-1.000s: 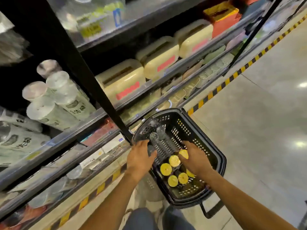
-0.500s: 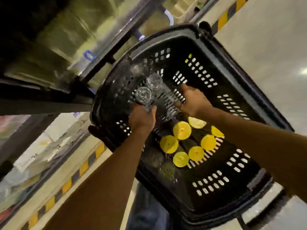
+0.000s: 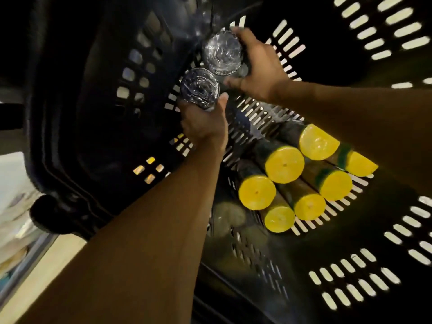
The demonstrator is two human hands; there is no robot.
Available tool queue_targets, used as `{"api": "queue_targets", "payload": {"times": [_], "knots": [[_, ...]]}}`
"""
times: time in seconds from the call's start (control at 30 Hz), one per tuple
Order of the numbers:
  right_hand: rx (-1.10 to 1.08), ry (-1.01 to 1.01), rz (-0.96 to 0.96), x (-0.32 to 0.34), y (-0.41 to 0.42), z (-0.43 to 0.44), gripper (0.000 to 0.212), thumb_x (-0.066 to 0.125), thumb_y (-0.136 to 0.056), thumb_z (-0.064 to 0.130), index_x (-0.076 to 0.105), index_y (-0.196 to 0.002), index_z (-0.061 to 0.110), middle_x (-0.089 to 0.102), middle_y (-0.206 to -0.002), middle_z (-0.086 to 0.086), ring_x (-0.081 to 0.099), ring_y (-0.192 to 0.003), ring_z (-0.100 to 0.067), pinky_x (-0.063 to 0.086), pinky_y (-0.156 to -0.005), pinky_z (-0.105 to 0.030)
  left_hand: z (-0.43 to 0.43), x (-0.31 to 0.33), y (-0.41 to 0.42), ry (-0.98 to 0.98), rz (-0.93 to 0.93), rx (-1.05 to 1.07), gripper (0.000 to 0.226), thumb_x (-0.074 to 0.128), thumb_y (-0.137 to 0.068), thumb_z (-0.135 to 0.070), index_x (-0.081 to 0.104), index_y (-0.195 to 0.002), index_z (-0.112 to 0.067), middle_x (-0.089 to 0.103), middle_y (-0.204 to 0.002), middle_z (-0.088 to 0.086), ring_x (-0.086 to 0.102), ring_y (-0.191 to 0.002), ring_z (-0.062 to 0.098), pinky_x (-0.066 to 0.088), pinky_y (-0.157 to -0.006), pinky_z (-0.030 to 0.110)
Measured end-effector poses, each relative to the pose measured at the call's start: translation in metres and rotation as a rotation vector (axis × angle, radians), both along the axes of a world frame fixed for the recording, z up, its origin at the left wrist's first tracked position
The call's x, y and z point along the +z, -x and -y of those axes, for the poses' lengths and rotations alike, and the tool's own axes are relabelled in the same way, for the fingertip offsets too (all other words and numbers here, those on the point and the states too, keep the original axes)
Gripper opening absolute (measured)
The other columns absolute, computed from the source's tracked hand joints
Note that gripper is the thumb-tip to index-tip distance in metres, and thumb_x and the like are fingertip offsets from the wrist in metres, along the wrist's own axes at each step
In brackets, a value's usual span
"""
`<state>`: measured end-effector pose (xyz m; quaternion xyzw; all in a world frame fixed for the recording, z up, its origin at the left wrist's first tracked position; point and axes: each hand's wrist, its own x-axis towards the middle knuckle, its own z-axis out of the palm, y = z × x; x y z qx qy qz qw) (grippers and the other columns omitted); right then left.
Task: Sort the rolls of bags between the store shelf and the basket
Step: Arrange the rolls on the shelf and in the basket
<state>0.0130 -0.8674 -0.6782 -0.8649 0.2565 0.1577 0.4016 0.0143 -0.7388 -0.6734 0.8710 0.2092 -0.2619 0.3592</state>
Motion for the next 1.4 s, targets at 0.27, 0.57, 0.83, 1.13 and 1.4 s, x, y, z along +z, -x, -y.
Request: {"api": "queue_targets", "payload": {"times": [0.27, 0.57, 0.83, 1.13, 1.4], "knots": [[-0.084, -0.071, 0.033, -0.001, 0.001, 0.001, 0.093, 0.083, -0.068, 0.023, 0.03, -0.145, 0.024, 0.058, -0.127, 0.003, 0.051, -0.119, -0.011, 0.035, -0.107, -0.025, 0.001, 0.001, 0.0, -0.013, 0.054, 0.013, 0.075, 0.077, -0.075, -0.035, 0.041, -0.136, -0.012, 0.057, -0.131, 0.005, 0.055, -0.119, 0.02, 0.037, -0.086, 0.016], [-0.107, -0.059, -0.016, 0.054, 0.033, 0.014, 0.075, 0.08, -0.072, 0.019, 0.04, -0.136, 0.023, 0.061, -0.122, 0.001, 0.053, -0.114, -0.012, 0.034, -0.096, -0.016, 0.0, 0.052, 0.01, -0.054, 0.024, -0.132, 0.071, 0.075, -0.076, -0.04, 0.042, -0.131, -0.009, 0.058, -0.129, 0.007, 0.055, -0.119, 0.024, 0.04, -0.086, 0.021], [-0.167, -0.011, 0.002, 0.163, 0.079, 0.018, 0.076, 0.083, -0.069, 0.025, 0.042, -0.133, 0.023, 0.065, -0.12, -0.004, 0.058, -0.114, -0.024, 0.042, -0.101, -0.035, -0.006, 0.18, 0.028, -0.021, 0.07, -0.284, 0.066, 0.081, -0.068, -0.04, 0.053, -0.121, -0.013, 0.066, -0.116, 0.008, 0.06, -0.108, 0.029, 0.044, -0.082, 0.027], [-0.135, -0.05, 0.21, 0.36, 0.126, -0.003, 0.076, 0.086, -0.063, 0.026, 0.048, -0.129, 0.021, 0.067, -0.114, 0.003, 0.062, -0.107, -0.015, 0.049, -0.093, -0.038, -0.065, 0.36, 0.052, 0.083, 0.165, -0.421, 0.061, 0.085, -0.053, -0.054, 0.064, -0.107, -0.036, 0.071, -0.09, -0.018, 0.065, -0.086, -0.002, 0.052, -0.078, 0.02], [0.065, -0.021, 0.363, 0.536, 0.155, -0.049, 0.077, 0.085, -0.065, 0.028, 0.049, -0.132, 0.017, 0.065, -0.115, 0.005, 0.059, -0.105, -0.01, 0.045, -0.089, -0.022, -0.143, 0.537, 0.075, 0.078, 0.334, -0.492, 0.056, 0.082, -0.05, -0.061, 0.067, -0.097, -0.036, 0.07, -0.085, -0.018, 0.064, -0.08, -0.002, 0.05, -0.07, 0.021]]}}
